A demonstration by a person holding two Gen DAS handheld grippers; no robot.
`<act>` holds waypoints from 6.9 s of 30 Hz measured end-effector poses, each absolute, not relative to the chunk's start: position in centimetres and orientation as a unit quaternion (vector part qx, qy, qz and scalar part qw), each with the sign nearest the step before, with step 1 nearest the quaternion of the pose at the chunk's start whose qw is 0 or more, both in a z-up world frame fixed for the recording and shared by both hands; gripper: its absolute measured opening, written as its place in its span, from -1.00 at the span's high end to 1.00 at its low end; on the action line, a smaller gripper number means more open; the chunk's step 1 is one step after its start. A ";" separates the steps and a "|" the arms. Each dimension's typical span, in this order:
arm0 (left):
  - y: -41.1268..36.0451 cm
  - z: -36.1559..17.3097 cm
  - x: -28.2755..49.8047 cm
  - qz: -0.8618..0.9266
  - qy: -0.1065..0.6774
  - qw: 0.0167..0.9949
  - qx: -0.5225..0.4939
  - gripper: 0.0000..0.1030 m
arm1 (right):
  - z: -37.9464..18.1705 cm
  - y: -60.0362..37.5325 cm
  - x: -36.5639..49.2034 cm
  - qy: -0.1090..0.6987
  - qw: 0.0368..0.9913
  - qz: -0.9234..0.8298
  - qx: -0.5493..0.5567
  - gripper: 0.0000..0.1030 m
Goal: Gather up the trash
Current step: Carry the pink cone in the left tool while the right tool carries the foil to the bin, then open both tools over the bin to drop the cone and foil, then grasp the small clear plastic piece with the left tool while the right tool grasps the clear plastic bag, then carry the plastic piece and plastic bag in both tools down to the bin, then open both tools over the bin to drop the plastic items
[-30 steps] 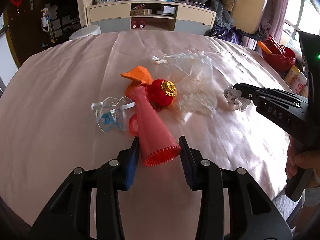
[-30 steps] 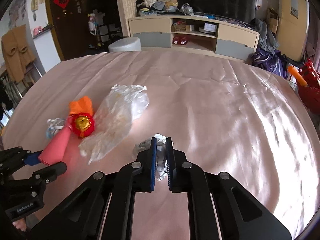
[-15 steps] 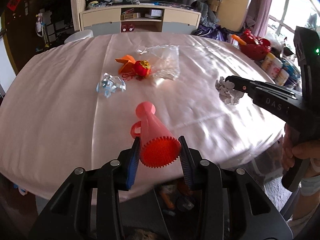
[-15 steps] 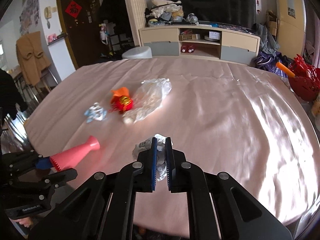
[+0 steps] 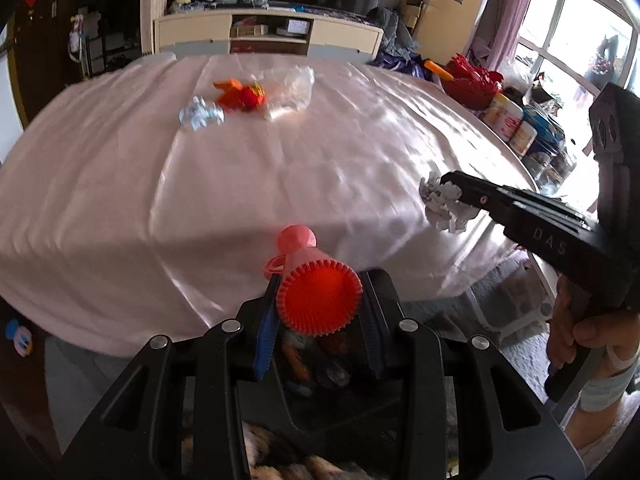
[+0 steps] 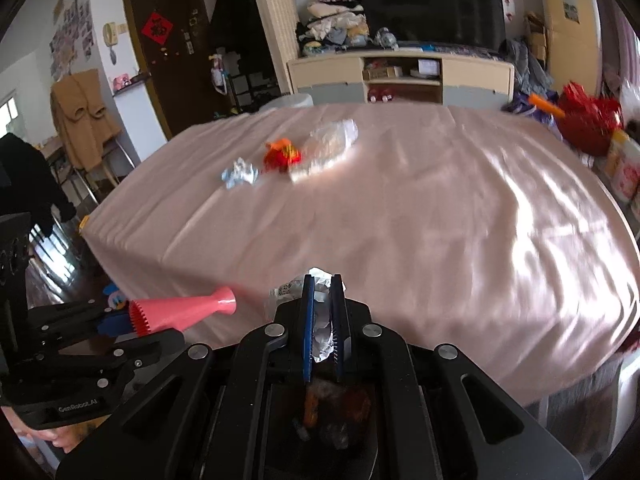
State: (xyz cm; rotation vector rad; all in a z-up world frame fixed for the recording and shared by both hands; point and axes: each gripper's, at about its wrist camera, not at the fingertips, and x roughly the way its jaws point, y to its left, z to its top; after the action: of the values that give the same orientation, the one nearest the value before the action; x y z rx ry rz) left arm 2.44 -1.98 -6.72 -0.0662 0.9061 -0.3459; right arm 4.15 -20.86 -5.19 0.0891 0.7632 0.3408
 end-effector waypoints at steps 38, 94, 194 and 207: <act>-4.2 -17.6 0.3 -0.167 0.561 0.811 -0.019 -0.13 | -17.2 -21.0 3.1 0.514 0.842 0.122 0.103 0.04; 3.8 -6.7 23.1 -0.073 0.390 0.917 0.022 -0.07 | -6.7 -16.0 26.1 0.411 0.900 0.125 0.072 -0.30; -4.7 -18.7 0.9 -0.150 0.570 0.807 -0.035 0.91 | -19.0 -20.5 2.6 0.539 0.820 0.174 0.086 0.96; -4.1 -19.2 1.3 -0.141 0.580 0.801 -0.043 0.38 | -19.4 -21.6 3.8 0.552 0.817 0.134 0.095 0.89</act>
State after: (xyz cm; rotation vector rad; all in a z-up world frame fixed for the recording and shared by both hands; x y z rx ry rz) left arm 1.34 -4.10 -19.18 -0.0921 1.2443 -0.3017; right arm 3.76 -21.58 -19.42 0.2017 1.1771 0.2860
